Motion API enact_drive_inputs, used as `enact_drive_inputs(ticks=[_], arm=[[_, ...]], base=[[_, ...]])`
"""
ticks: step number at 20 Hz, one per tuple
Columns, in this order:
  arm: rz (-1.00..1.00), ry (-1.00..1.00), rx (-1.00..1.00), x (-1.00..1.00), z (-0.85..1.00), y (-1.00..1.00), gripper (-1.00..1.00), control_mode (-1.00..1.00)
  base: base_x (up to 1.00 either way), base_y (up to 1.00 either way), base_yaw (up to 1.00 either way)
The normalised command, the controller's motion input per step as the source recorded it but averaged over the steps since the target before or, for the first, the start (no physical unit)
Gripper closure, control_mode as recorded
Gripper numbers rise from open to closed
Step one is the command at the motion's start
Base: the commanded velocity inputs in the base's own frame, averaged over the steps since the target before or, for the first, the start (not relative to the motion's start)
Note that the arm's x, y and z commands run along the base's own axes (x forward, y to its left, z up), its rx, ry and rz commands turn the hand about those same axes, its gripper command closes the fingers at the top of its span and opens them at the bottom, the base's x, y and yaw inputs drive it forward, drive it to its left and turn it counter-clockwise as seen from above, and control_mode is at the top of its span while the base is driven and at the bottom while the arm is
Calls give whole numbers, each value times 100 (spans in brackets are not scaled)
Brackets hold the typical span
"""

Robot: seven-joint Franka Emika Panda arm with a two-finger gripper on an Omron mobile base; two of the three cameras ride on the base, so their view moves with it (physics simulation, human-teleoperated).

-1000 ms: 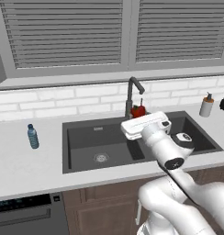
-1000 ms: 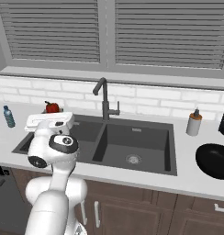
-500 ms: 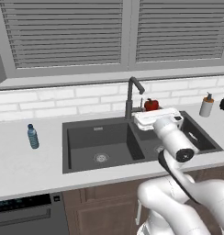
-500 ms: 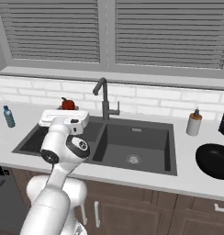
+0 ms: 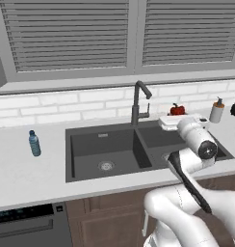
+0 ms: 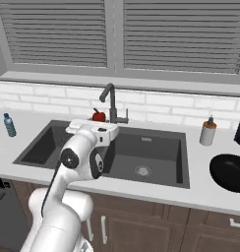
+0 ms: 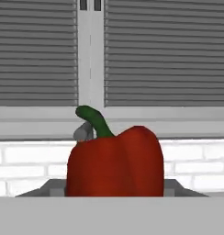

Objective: Pick the bell pepper from the sink and place it in the bowl. Then pick the bowl and place it in the microwave. Then close the microwave door and press the start button.

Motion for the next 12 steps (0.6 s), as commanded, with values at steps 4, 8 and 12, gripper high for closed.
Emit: enact_drive_inputs(ticks=[4, 8, 12], arm=[[-16, 38, 0, -60, 86, -41, 100, -100], [-12, 2, 0, -74, 100, -21, 100, -100], [-21, 30, 0, -62, 97, -44, 100, -100]], base=[[0, 0, 0], [0, 0, 0], [0, 0, 0]])
